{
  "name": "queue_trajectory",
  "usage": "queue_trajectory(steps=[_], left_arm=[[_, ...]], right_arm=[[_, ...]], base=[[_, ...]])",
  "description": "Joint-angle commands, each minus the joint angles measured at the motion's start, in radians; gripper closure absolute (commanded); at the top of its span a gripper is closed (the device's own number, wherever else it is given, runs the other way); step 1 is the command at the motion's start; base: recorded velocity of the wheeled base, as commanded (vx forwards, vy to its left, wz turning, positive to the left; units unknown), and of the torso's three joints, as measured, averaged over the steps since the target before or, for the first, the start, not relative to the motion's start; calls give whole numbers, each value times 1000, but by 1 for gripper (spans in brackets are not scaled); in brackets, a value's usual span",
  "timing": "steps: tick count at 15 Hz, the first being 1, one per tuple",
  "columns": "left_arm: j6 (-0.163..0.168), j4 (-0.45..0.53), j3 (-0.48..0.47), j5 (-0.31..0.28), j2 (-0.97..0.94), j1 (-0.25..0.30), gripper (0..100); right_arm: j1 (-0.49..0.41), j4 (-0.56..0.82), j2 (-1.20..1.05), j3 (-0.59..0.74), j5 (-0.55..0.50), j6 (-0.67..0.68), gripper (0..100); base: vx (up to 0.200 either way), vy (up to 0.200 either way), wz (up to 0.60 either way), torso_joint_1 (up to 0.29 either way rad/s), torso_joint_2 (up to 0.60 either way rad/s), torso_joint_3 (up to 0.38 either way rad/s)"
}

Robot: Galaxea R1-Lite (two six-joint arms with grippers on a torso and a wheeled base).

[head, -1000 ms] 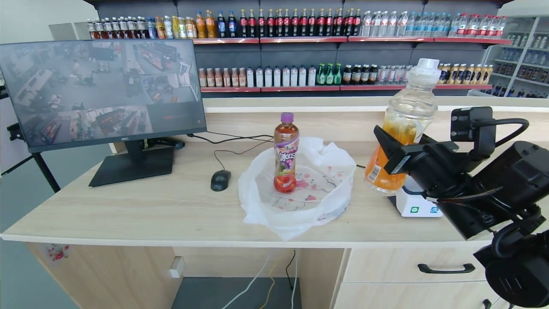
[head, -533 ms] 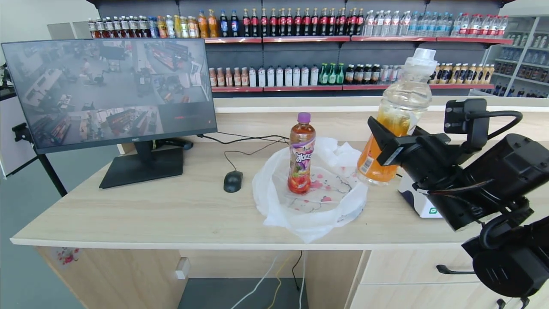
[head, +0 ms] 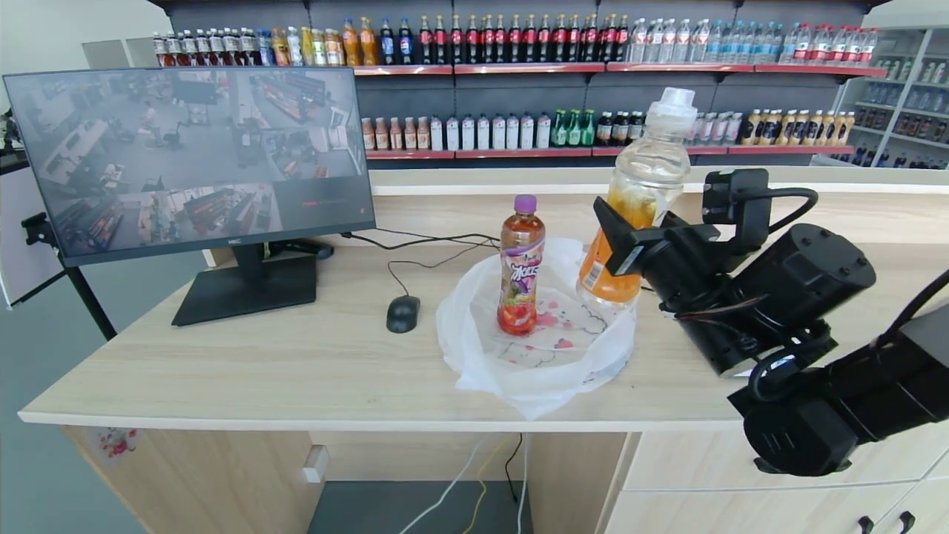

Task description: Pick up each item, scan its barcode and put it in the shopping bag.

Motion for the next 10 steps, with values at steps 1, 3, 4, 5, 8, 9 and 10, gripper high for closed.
queue_trajectory(steps=[1, 3, 4, 5, 8, 9, 10], left_arm=[[0, 0, 0, 0, 0, 0, 0], [0, 0, 0, 0, 0, 0, 0], [0, 0, 0, 0, 0, 0, 0], [0, 0, 0, 0, 0, 0, 0], [0, 0, 0, 0, 0, 0, 0], [0, 0, 0, 0, 0, 0, 0], [0, 0, 0, 0, 0, 0, 0]], right_arm=[[5, 0, 95, -59, 2, 1, 100], [9, 0, 141, -99, 2, -1, 100], [21, 0, 147, -103, 2, -1, 100], [22, 0, 156, -114, 2, -1, 100], [2, 0, 195, -145, 2, 7, 100], [-10, 0, 208, -156, 2, 8, 100], [-25, 0, 212, -151, 2, 8, 100]], base=[[0, 0, 0, 0, 0, 0], [0, 0, 0, 0, 0, 0], [0, 0, 0, 0, 0, 0], [0, 0, 0, 0, 0, 0], [0, 0, 0, 0, 0, 0], [0, 0, 0, 0, 0, 0], [0, 0, 0, 0, 0, 0]])
